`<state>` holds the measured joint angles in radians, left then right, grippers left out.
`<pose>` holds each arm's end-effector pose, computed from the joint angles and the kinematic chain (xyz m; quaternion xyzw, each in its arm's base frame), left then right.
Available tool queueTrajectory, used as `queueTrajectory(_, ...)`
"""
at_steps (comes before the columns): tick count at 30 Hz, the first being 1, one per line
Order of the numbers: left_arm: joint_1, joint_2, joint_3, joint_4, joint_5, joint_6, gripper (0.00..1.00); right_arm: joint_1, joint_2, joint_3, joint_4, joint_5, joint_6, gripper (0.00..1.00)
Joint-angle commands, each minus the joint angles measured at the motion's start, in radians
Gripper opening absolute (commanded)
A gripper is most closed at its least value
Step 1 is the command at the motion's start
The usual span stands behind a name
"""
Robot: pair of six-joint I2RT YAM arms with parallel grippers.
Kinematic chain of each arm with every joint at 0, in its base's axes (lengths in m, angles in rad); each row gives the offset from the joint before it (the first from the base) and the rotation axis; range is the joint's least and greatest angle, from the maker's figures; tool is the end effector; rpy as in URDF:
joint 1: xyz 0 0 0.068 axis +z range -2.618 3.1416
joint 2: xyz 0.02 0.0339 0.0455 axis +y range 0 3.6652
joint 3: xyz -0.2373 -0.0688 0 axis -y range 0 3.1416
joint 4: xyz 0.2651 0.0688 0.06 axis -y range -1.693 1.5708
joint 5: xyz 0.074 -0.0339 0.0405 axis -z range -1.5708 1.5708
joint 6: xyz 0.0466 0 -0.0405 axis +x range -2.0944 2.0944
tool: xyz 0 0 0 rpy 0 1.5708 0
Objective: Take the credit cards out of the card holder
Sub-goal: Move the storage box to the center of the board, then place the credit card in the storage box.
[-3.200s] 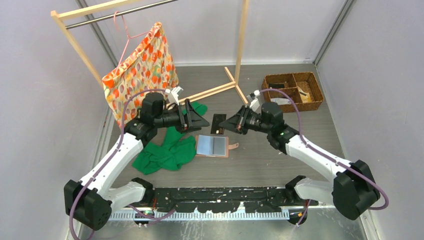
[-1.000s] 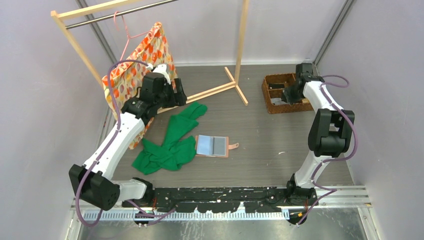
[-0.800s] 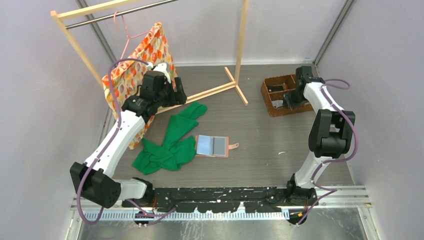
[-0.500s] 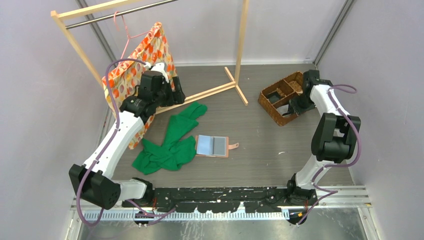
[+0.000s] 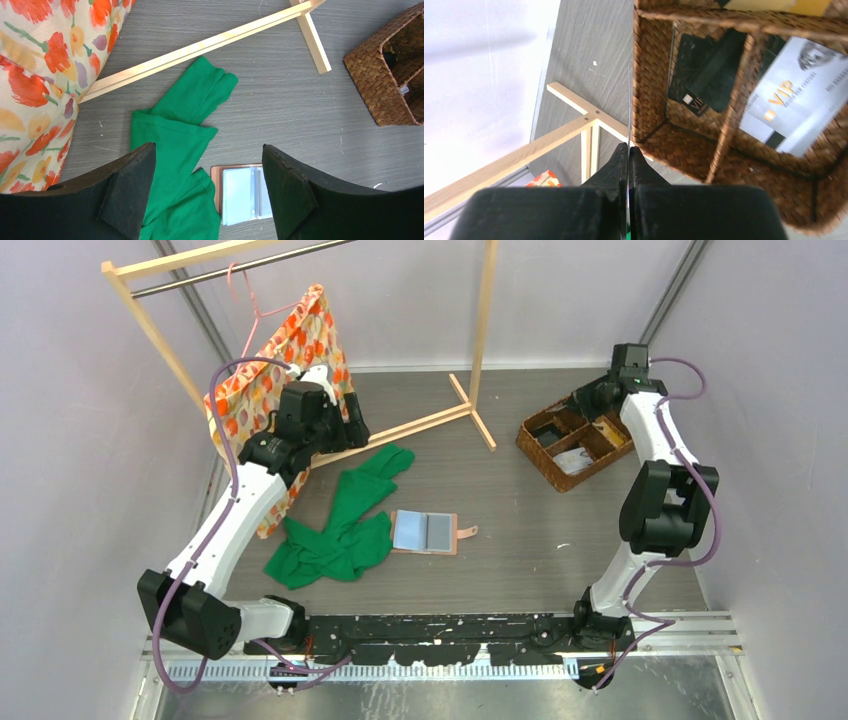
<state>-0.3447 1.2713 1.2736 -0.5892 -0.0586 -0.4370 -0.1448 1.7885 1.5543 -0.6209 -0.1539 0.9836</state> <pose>0.2977 -0.1040 0.3341 -0.0545 0.8795 -0.1560 0.4464 0.4184 -0.0538 0.2514 0.4766 0.8035 0.2080 0.2896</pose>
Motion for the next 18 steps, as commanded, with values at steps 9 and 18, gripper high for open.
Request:
queueTrajectory(9, 0.006, -0.057, 0.011, 0.005, 0.018, -0.001, 0.79, 0.017, 0.192, 0.013, 0.190, -0.041, -0.039, 0.01)
queueTrajectory(18, 0.006, -0.115, -0.040, -0.009, 0.018, -0.033, 0.79, 0.031, 0.221, 0.012, 0.149, 0.009, -0.060, 0.10)
